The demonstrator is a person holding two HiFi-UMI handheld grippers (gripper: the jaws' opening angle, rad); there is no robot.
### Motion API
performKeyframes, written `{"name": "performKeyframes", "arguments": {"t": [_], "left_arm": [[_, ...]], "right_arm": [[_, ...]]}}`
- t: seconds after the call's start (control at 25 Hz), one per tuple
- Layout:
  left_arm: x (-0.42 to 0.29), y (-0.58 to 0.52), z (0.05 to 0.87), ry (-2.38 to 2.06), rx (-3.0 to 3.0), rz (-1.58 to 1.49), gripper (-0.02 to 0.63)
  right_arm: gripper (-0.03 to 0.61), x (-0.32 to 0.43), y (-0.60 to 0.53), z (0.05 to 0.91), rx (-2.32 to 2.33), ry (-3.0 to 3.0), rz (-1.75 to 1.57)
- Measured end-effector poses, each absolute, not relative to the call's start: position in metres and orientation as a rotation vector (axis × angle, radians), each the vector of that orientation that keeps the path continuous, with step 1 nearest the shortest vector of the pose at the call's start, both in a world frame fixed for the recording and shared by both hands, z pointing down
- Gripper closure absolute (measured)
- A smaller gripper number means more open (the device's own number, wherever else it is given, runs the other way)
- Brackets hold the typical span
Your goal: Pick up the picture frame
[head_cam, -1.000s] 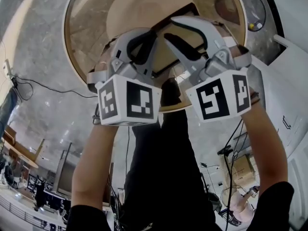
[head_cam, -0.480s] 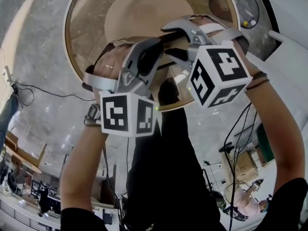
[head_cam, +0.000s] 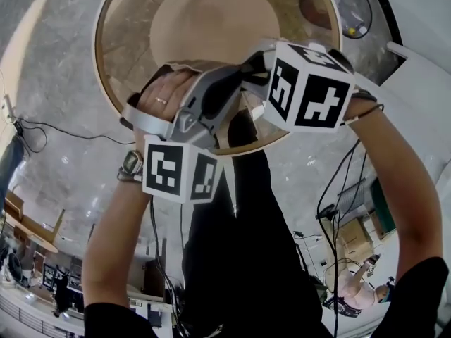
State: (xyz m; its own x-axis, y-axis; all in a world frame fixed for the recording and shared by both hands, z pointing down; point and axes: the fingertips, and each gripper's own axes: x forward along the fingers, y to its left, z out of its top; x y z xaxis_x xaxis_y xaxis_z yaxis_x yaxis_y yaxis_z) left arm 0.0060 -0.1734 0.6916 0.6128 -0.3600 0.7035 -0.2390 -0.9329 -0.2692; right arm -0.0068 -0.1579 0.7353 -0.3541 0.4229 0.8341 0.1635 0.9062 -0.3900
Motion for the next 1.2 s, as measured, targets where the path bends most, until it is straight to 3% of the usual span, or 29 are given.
{"name": "performKeyframes", "arguments": {"t": [0.08,0.48,0.84,1.2], "left_arm": [[0.010,-0.166,0.678,0.531,-2.733,-1.170,0.540],[-0.007,-0.136,0.606,1.020,-2.946,-1.100,0.581],[-0.015,-0.113,0.614,1.364,-3.037,-1.385,0.600],[-0.003,-0.108,0.531,1.785,-3.228,-1.161,0.600]], "right_arm": [[0.564,-0.004,-0.153,0.729,-0.411,-1.937,0.345],[0.568,0.018,-0.141,0.678,-0.062,-2.007,0.500],[0.568,0.059,-0.121,0.638,0.293,-1.996,0.628],[0.568,0.083,-0.121,0.551,0.603,-2.015,0.409]]}}
